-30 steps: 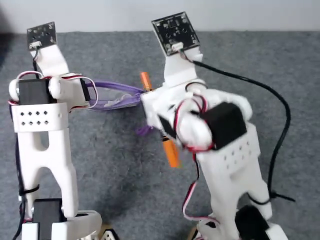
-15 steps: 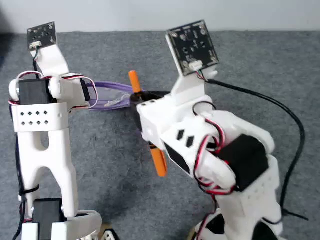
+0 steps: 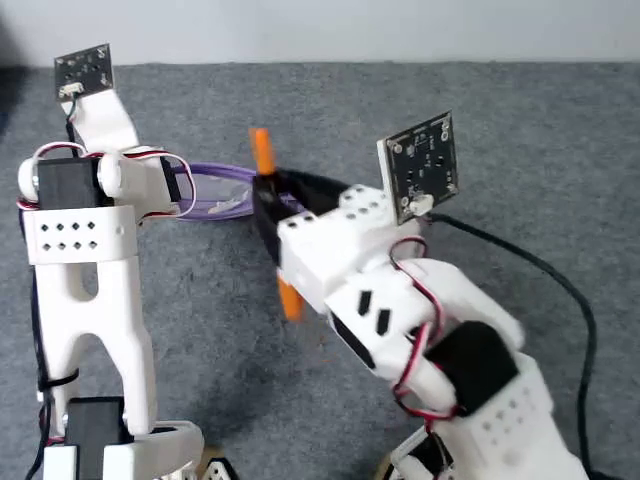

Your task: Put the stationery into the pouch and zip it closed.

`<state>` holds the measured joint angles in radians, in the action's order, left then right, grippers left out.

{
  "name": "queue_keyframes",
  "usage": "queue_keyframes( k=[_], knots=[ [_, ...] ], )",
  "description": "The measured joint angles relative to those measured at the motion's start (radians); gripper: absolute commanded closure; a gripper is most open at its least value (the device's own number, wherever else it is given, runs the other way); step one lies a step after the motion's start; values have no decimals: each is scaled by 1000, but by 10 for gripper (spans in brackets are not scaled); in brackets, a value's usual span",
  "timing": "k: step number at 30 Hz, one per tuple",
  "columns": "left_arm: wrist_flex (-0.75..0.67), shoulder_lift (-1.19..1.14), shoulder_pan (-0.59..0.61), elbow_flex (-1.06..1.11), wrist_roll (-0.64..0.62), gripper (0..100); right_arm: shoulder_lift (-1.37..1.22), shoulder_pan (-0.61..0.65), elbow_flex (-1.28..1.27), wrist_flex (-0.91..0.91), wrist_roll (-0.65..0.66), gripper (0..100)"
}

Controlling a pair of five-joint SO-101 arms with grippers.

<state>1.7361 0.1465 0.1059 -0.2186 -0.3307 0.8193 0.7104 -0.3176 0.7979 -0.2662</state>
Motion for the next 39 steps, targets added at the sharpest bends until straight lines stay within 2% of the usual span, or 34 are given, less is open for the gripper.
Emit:
queue_keyframes(
  k=[4, 12, 18, 26, 33, 39],
  knots=[
    [0, 0, 0, 0, 0, 988, -25, 0, -104, -299, 6, 991],
    [0, 0, 0, 0, 0, 988, -215, 0, -215, -858, 153, 991],
    [0, 0, 0, 0, 0, 988, -370, 0, -216, -1069, 203, 991],
    [0, 0, 0, 0, 0, 988, -417, 0, -313, -1083, 203, 987],
    [0, 0, 0, 0, 0, 988, -350, 3, -342, -801, 203, 820],
    [0, 0, 0, 0, 0, 988, -270, 3, -344, -635, 203, 888]
  ],
)
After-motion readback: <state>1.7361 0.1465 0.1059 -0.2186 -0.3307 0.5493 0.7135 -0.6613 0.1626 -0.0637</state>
